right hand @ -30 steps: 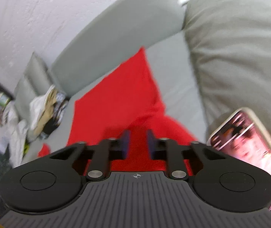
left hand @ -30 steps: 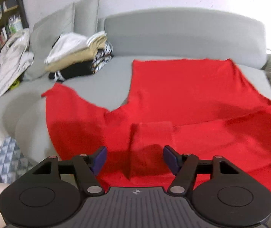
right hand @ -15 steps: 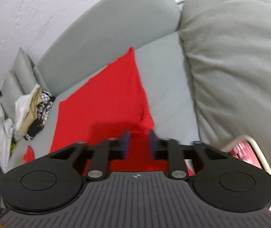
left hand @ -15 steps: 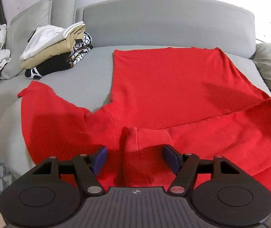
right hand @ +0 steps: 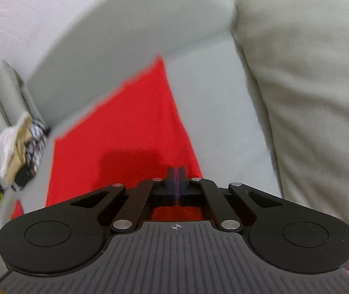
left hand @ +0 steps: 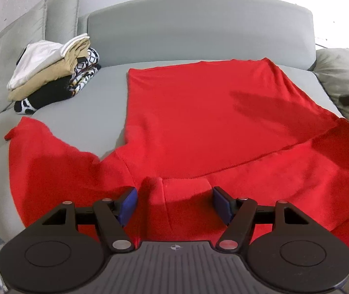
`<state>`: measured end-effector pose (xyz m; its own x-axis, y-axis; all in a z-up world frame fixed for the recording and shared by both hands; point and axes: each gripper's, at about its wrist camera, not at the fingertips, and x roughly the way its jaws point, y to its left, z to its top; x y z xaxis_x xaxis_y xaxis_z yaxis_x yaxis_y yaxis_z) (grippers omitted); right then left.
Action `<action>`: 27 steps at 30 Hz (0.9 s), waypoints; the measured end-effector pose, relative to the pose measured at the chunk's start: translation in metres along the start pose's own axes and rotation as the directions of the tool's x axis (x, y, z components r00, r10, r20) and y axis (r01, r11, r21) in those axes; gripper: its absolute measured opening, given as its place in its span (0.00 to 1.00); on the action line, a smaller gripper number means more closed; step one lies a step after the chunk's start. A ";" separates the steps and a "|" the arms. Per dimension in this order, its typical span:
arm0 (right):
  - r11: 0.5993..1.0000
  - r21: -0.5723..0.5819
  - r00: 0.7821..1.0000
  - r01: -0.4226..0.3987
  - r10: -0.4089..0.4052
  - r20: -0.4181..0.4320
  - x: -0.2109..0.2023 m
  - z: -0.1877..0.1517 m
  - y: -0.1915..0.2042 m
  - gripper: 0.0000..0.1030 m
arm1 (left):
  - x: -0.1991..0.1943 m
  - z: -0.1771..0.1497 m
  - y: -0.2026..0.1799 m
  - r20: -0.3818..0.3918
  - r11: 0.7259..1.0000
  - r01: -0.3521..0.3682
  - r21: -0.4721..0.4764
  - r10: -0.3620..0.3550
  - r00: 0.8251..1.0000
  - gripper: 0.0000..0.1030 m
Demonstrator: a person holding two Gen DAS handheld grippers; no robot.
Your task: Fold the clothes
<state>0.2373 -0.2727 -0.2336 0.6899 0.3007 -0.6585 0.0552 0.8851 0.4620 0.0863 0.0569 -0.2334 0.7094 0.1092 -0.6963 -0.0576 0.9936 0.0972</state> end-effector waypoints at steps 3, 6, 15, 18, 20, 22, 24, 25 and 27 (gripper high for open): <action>0.998 -0.020 0.997 0.054 -0.053 0.059 -0.003 0.004 0.001 0.11 | 0.001 -0.002 0.004 0.008 1.000 0.013 -0.018 -0.013 1.000 0.68; 0.993 0.096 0.994 0.069 -0.061 -0.086 0.002 0.005 -0.018 0.44 | -0.001 -0.004 0.006 0.023 1.000 0.024 -0.017 -0.023 0.999 0.68; 0.995 0.094 0.985 0.032 -0.015 -0.172 0.011 -0.008 -0.021 0.28 | -0.002 -0.005 0.004 0.027 0.999 0.024 -0.020 -0.024 0.999 0.67; 0.998 0.035 0.992 0.046 -0.041 -0.122 0.018 -0.011 -0.011 0.11 | -0.002 -0.005 0.004 0.028 1.000 0.027 -0.010 -0.027 0.999 0.67; 0.995 -0.053 0.995 0.086 -0.089 -0.044 0.019 -0.014 0.003 0.09 | -0.002 -0.005 0.005 0.029 0.999 0.034 -0.007 -0.034 0.999 0.67; 0.976 -0.141 0.986 0.165 -0.161 0.042 0.018 -0.016 0.015 0.06 | -0.001 -0.005 0.008 0.031 0.999 0.043 -0.004 -0.042 0.999 0.67; 0.937 -0.218 0.960 0.274 -0.250 0.128 0.017 -0.017 0.026 0.17 | 0.000 -0.005 0.009 0.032 0.999 0.047 -0.003 -0.047 0.998 0.67; 0.942 -0.184 0.959 0.281 -0.269 0.087 0.018 -0.015 0.018 0.17 | 0.000 -0.006 0.009 0.034 0.999 0.049 -0.002 -0.049 0.998 0.67; 0.960 -0.094 0.964 0.265 -0.267 -0.003 0.015 -0.011 0.000 0.22 | 0.000 -0.007 0.009 0.040 0.999 0.052 -0.003 -0.052 0.998 0.67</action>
<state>0.2400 -0.2638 -0.2501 0.6481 0.0549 -0.7596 0.1682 0.9624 0.2131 0.0812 0.0665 -0.2374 0.7388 0.0560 -0.6716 -0.0222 0.9980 0.0588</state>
